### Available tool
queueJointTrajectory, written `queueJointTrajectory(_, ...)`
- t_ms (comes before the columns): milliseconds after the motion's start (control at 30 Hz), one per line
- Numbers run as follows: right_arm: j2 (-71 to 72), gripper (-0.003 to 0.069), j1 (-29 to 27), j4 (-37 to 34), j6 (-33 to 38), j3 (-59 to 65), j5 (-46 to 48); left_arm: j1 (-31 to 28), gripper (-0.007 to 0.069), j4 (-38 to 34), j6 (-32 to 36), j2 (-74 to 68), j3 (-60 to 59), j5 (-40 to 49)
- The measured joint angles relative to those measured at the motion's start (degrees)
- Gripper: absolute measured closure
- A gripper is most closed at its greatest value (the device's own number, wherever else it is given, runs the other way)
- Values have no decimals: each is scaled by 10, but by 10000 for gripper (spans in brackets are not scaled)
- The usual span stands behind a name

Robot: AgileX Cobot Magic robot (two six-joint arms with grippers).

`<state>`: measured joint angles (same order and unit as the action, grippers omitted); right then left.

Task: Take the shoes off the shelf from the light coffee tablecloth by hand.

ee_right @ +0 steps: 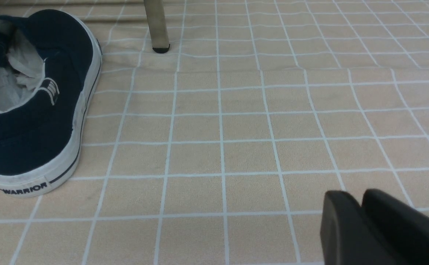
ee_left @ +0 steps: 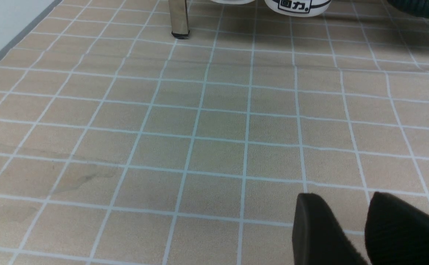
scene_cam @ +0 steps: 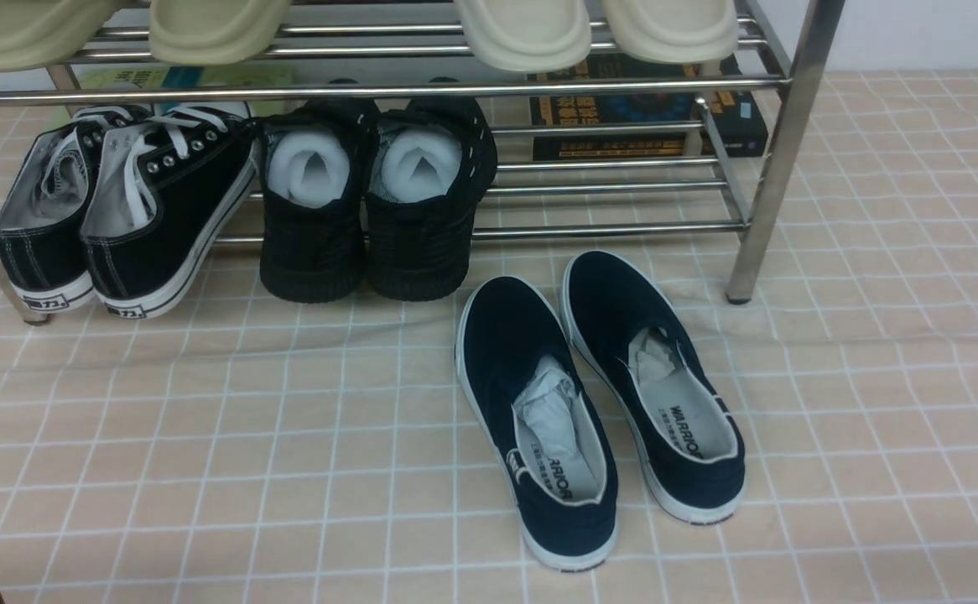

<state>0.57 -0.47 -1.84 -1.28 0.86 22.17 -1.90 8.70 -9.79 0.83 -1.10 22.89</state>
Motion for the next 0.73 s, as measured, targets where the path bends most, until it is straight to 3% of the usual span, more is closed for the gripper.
queueJointTrajectory(733,0,552,0,1,-4,0,0,0,384,0,0,0,0,0)
